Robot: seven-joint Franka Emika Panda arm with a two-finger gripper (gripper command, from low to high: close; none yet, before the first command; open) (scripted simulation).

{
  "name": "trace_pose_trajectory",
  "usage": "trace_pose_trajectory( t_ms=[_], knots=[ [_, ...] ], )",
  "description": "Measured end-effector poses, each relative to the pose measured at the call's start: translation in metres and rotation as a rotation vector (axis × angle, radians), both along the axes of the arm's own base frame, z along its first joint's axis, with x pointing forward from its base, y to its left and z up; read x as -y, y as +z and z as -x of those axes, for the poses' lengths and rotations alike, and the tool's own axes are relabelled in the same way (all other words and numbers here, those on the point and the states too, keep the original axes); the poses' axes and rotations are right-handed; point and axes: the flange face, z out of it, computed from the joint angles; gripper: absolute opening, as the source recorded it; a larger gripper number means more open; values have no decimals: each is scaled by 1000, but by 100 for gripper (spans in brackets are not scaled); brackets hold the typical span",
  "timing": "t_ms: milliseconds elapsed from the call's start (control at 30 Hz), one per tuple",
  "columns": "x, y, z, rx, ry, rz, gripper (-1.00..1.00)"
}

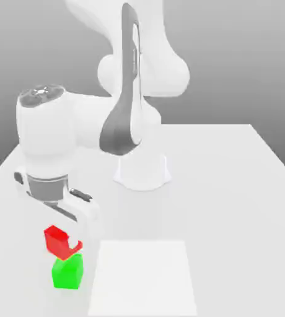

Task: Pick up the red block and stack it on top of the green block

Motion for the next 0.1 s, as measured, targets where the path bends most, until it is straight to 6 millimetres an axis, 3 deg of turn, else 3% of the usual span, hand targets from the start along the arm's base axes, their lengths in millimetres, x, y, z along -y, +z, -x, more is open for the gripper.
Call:
trace_pose_trajectory(
  t_ms=[100],
  knots=[
    [0,0,0,0,0,0,100]
  ],
)
